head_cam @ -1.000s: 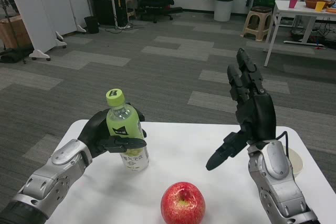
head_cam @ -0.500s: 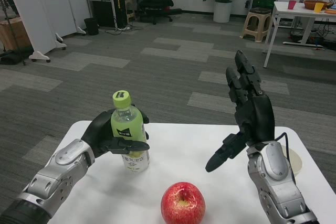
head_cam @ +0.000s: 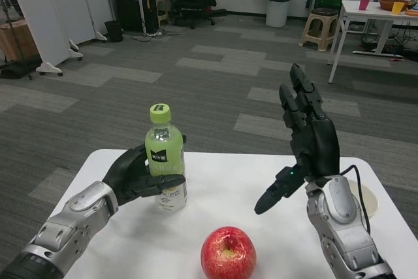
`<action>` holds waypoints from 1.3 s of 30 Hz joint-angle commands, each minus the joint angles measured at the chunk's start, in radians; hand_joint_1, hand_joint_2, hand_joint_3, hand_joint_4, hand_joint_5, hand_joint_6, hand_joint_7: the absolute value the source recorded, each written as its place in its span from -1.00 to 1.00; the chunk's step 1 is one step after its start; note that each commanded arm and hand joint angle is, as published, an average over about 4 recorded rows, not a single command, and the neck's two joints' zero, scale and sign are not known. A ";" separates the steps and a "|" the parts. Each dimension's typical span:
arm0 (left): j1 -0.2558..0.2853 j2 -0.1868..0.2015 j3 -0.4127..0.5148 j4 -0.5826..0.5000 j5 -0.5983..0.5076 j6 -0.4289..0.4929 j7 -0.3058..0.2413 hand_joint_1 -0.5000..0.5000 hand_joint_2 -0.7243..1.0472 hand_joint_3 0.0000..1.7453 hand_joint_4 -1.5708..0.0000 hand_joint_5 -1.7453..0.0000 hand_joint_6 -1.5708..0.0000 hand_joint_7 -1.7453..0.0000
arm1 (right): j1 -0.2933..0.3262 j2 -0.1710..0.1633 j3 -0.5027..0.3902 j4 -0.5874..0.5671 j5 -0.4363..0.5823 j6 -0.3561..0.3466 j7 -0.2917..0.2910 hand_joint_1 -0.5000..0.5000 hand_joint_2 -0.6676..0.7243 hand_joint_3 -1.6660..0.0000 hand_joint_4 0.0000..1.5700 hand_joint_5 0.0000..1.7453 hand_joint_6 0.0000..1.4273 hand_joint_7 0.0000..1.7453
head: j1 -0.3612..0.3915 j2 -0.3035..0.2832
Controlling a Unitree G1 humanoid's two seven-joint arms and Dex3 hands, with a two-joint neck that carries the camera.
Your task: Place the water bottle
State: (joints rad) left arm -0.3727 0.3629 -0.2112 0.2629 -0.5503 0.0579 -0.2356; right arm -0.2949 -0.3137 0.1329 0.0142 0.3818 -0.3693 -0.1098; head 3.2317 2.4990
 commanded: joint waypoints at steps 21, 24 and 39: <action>0.023 -0.010 0.117 0.003 -0.146 -0.142 0.001 -0.96 -1.00 -0.90 1.00 0.88 1.00 1.00 | -0.011 0.001 0.010 -0.008 0.008 -0.006 -0.001 -0.92 0.91 1.00 -1.00 -1.00 -1.00 -1.00 | 0.013 0.020; 0.023 -0.007 0.201 -0.031 -0.118 -0.138 0.001 -0.96 -1.00 -0.90 1.00 0.88 1.00 1.00 | -0.008 0.001 0.011 -0.012 0.008 -0.006 0.000 -0.88 0.91 1.00 -1.00 -1.00 -1.00 -1.00 | 0.018 0.023; 0.031 0.029 0.425 -0.234 -0.039 -0.074 0.000 -0.96 -0.90 -0.90 1.00 1.00 1.00 1.00 | -0.010 -0.004 0.019 -0.026 0.011 -0.005 0.001 -0.92 0.91 1.00 -1.00 -1.00 -1.00 -1.00 | 0.000 0.060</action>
State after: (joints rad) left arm -0.3470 0.3788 0.1982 0.0452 -0.5987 -0.0225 -0.2371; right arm -0.2962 -0.3137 0.1508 -0.0021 0.3889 -0.3694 -0.1098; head 3.2340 2.5561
